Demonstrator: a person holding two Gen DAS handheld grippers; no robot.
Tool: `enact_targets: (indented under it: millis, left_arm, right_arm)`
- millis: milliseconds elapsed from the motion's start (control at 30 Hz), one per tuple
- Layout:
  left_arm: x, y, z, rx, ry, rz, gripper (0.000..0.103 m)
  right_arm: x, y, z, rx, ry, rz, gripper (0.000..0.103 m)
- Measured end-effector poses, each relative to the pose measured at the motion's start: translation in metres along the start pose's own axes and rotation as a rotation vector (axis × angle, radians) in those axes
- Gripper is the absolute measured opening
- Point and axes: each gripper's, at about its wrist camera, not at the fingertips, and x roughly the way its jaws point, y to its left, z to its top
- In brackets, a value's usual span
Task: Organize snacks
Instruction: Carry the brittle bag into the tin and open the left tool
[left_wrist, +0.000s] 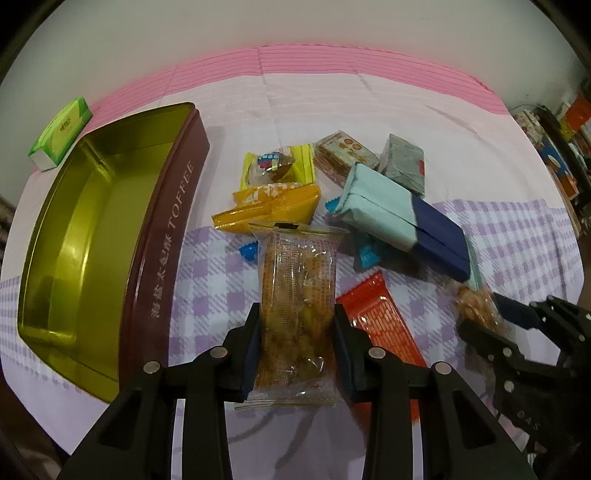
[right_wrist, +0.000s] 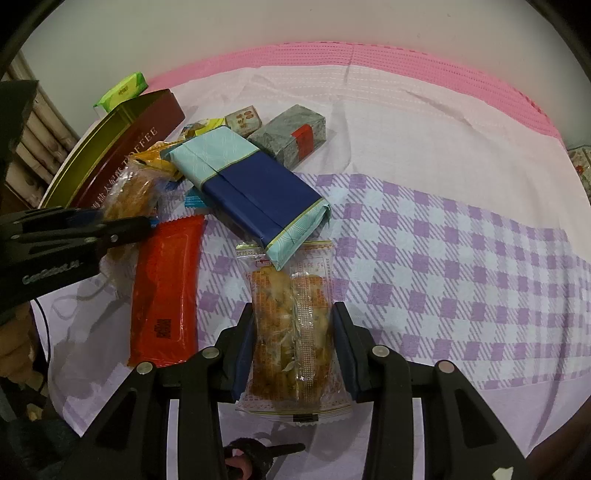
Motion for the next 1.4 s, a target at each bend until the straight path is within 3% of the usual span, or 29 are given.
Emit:
enact_targets:
  millis: [200, 433, 733, 1000, 1400]
  left_arm:
    - [-0.020, 0.010, -0.006, -0.016, 0.004, -0.050, 0.036]
    - [-0.050, 0.033, -0.004, -0.023, -0.047, -0.058, 0.036]
    - [-0.068, 0.104, 0.018, -0.093, -0.127, 0.084, 0.036]
    - [-0.036, 0.172, 0.015, -0.169, -0.065, 0.218, 0.036]
    - [-0.014, 0.187, -0.002, -0.178, -0.025, 0.238, 0.037]
  right_arm:
    - [0.001, -0.002, 0.001, -0.009, 0.012, -0.019, 0.038]
    - [-0.003, 0.003, 0.000, -0.013, 0.036, -0.042, 0.038]
    - [0.000, 0.011, 0.003, -0.024, 0.051, -0.077, 0.039]
    - [0.004, 0.018, 0.007, -0.028, 0.048, -0.092, 0.039]
    - [0.008, 0.020, 0.012, -0.018, 0.063, -0.103, 0.040]
